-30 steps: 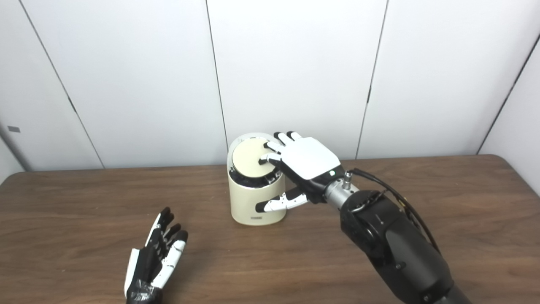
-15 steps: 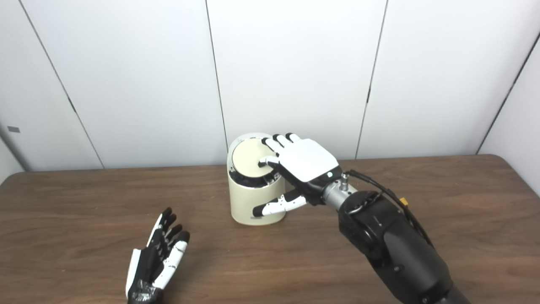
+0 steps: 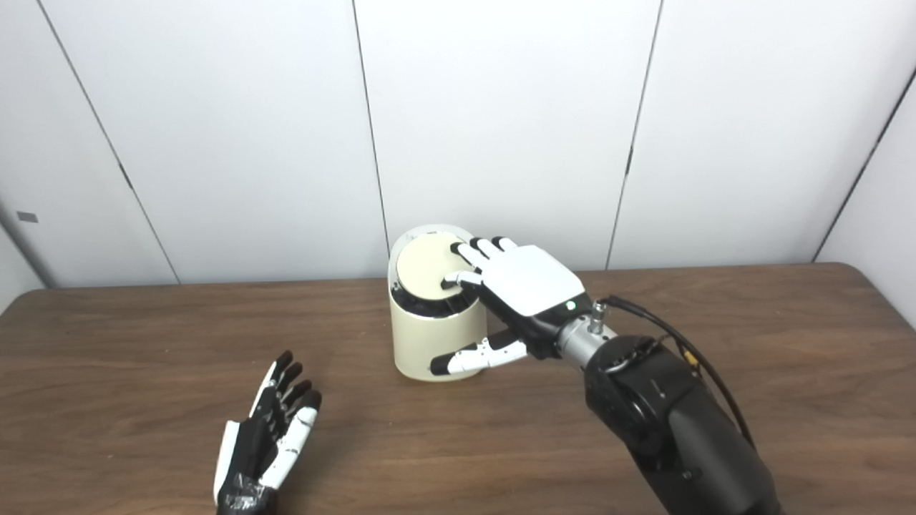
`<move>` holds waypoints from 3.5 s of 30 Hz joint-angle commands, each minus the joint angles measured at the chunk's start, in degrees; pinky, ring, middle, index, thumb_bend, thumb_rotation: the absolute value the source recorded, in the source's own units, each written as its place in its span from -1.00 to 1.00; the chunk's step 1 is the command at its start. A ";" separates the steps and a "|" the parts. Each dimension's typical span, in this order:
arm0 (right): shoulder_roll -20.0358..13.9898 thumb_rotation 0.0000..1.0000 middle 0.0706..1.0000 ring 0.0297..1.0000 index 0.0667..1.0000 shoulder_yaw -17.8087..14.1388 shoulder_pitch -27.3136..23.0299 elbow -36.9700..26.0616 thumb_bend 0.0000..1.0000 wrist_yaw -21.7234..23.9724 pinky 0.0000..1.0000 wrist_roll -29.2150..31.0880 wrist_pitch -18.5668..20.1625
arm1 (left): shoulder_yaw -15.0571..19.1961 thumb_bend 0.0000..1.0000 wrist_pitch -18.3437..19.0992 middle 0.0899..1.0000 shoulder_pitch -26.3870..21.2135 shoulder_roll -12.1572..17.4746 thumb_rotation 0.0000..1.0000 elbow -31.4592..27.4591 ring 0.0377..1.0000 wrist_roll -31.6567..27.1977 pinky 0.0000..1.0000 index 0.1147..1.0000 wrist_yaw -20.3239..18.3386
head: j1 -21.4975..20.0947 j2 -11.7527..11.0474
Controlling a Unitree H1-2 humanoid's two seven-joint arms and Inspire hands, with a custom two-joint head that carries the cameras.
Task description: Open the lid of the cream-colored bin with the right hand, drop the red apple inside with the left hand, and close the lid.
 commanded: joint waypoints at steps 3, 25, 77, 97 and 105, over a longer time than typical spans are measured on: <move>1.02 0.76 0.99 1.00 0.65 -4.60 0.73 -3.90 0.14 -4.97 0.98 2.94 -0.30 | 0.40 0.17 -0.08 0.85 -0.91 -0.39 0.19 -2.04 0.77 0.21 0.69 0.96 0.80 | 0.00 -0.20; 7.99 0.98 0.98 0.97 0.95 -18.91 21.65 -3.33 -0.02 -14.74 0.80 27.75 3.33 | 3.31 0.13 -0.11 0.87 5.23 7.04 0.48 -9.93 0.84 -5.05 0.81 0.92 -4.17 | 1.24 0.18; 16.75 0.98 0.91 0.92 0.89 -24.09 35.04 0.24 -0.02 -25.62 0.84 53.92 -2.30 | 6.52 0.03 -4.83 0.80 11.43 6.37 0.49 -4.68 0.76 -9.25 0.74 0.85 -4.68 | -0.31 3.79; 15.80 1.00 0.88 0.88 0.86 -23.12 35.10 -0.31 -0.09 -25.30 0.81 53.60 -1.34 | 6.48 0.01 -4.66 0.78 11.28 5.87 0.45 -4.72 0.74 -9.62 0.72 0.83 -4.50 | 0.56 3.90; 15.77 0.99 0.88 0.87 0.85 -22.69 35.09 -0.50 -0.05 -25.24 0.82 53.54 -0.96 | 6.48 -0.05 -5.45 0.77 11.14 5.91 0.44 -4.22 0.73 -9.28 0.73 0.81 -4.42 | 0.43 3.70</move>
